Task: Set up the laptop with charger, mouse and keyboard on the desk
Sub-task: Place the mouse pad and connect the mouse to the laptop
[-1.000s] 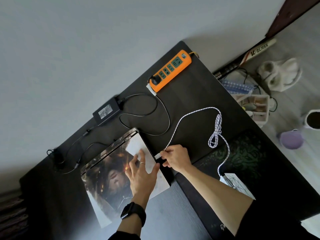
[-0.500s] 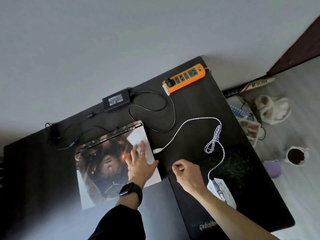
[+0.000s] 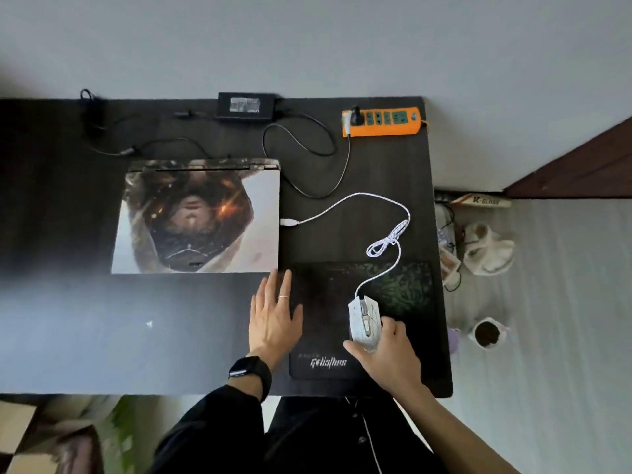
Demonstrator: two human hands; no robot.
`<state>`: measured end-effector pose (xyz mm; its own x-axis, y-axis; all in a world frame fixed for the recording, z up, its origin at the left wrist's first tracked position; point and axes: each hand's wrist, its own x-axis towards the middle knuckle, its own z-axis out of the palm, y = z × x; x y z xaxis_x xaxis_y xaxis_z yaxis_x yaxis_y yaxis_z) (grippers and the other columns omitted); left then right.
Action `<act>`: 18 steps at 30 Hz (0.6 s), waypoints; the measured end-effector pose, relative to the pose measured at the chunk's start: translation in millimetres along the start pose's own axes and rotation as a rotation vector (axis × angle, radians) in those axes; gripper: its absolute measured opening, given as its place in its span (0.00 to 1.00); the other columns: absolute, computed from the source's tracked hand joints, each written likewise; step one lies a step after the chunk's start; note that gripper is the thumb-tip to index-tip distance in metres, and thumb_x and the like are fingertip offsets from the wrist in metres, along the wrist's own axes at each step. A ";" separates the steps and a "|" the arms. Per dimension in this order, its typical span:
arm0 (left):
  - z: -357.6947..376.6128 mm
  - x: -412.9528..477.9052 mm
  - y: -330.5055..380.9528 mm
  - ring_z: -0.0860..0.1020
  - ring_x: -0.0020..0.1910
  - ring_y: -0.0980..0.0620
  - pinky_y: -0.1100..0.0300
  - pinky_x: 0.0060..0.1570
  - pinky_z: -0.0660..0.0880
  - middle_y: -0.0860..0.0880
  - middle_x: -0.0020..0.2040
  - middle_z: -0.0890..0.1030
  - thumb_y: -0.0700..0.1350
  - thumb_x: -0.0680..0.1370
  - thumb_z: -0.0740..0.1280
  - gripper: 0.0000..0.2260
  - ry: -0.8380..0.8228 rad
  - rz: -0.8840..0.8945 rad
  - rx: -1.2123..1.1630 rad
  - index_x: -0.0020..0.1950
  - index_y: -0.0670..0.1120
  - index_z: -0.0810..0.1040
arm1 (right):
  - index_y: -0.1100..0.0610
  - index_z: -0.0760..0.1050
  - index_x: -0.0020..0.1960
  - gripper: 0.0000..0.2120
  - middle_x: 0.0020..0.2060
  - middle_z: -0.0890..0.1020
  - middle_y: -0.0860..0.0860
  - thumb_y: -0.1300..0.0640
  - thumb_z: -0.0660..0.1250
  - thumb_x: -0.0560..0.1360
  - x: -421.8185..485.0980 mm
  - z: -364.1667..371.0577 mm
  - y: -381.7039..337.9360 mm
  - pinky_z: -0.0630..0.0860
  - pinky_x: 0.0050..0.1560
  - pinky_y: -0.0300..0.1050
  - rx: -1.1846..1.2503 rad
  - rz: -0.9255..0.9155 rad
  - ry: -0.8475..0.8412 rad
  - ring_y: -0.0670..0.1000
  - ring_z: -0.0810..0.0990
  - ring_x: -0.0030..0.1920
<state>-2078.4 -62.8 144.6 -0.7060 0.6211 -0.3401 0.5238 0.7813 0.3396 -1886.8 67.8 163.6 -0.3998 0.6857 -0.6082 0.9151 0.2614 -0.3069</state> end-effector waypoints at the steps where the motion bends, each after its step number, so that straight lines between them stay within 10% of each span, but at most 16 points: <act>1: 7.1 -19.8 3.2 0.58 0.77 0.41 0.45 0.72 0.64 0.44 0.80 0.55 0.53 0.77 0.65 0.34 -0.048 -0.050 -0.038 0.81 0.52 0.54 | 0.55 0.66 0.59 0.36 0.55 0.72 0.51 0.29 0.70 0.65 2.4 0.7 -1.5 0.75 0.42 0.51 -0.043 -0.025 -0.003 0.56 0.79 0.53; 8: 37.5 -98.4 16.9 0.42 0.80 0.46 0.46 0.77 0.55 0.51 0.81 0.40 0.56 0.77 0.65 0.39 -0.303 -0.228 -0.055 0.80 0.57 0.45 | 0.60 0.67 0.57 0.32 0.54 0.74 0.55 0.35 0.69 0.67 4.5 -2.2 -12.3 0.78 0.43 0.51 -0.108 -0.029 0.021 0.61 0.81 0.50; 18: 37.7 -116.2 27.6 0.50 0.79 0.44 0.45 0.75 0.58 0.50 0.81 0.45 0.51 0.77 0.64 0.35 -0.367 -0.307 -0.097 0.80 0.56 0.50 | 0.63 0.66 0.61 0.39 0.56 0.74 0.58 0.32 0.70 0.67 -9.6 7.3 5.0 0.77 0.50 0.52 0.031 0.015 0.011 0.61 0.80 0.52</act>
<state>-1963.9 -111.1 160.4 -0.5969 0.3575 -0.7183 0.2588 0.9332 0.2493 -1878.8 57.5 162.6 -0.3849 0.6971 -0.6049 0.9191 0.2297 -0.3201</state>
